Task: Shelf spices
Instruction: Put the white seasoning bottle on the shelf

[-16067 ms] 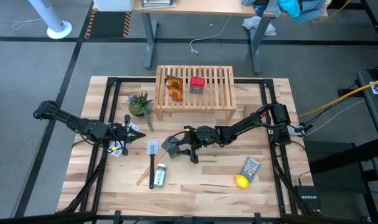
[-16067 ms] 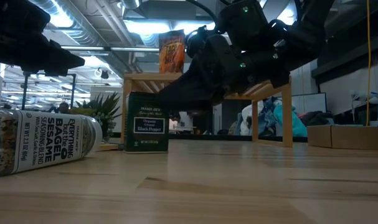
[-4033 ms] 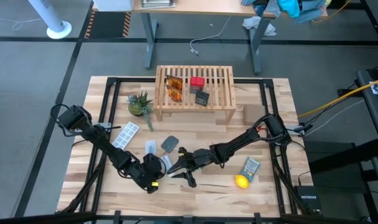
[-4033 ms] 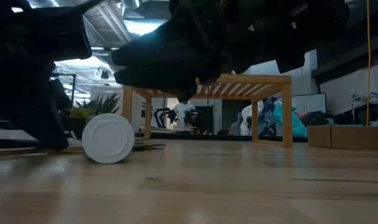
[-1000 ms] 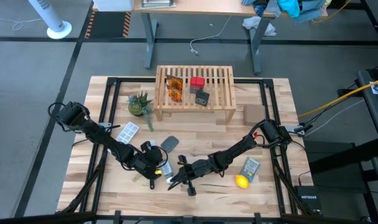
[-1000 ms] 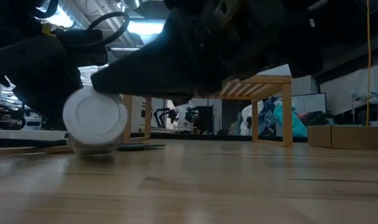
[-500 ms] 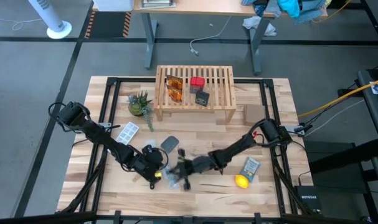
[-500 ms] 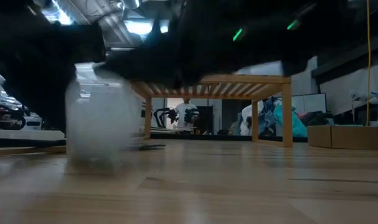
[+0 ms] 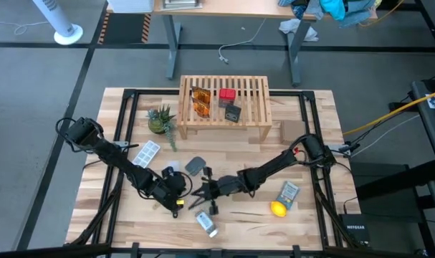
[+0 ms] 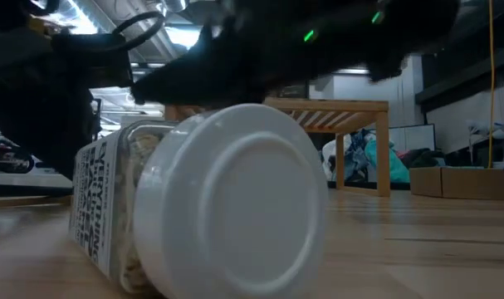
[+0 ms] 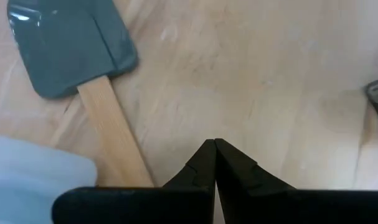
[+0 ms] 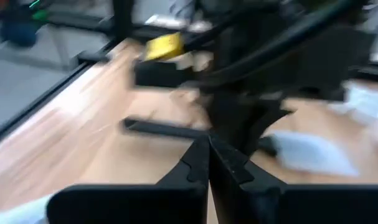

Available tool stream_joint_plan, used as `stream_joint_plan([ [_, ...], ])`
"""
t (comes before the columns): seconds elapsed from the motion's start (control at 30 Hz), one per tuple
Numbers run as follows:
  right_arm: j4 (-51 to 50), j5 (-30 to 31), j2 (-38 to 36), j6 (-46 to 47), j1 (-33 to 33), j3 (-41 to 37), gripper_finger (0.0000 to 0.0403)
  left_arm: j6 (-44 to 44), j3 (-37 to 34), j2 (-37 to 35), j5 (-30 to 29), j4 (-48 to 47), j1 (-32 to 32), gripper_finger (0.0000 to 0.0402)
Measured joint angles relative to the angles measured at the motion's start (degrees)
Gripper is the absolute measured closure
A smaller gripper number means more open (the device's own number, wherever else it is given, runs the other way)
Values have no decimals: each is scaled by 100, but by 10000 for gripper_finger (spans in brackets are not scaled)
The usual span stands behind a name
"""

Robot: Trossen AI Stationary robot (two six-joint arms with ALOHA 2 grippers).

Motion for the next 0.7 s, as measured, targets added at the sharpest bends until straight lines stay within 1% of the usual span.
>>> stream_joint_plan([
  [0.13, -1414, -269, -540, 228, 257, -4, 395, -52, -1, 1, -52, 14, -178, 402],
  [0.27, -2515, -631, -926, 379, 668, -12, 395, -52, -3, 1, -185, 51, -308, 401],
  [0.37, -2644, -809, -1084, 387, 950, -11, 395, -52, -3, 1, -199, 253, -358, 401],
  [0.47, -2669, -1180, -1105, 466, 1069, -8, 395, 34, -3, 1, -199, 380, -370, 401],
  [0.57, -2849, -1536, -1105, 925, 1046, -8, 395, 92, -3, 1, -204, 476, -363, 401],
  [0.7, -3105, -1649, -1105, 1469, 997, -11, 395, 273, -5, 1, -296, 577, -363, 402],
])
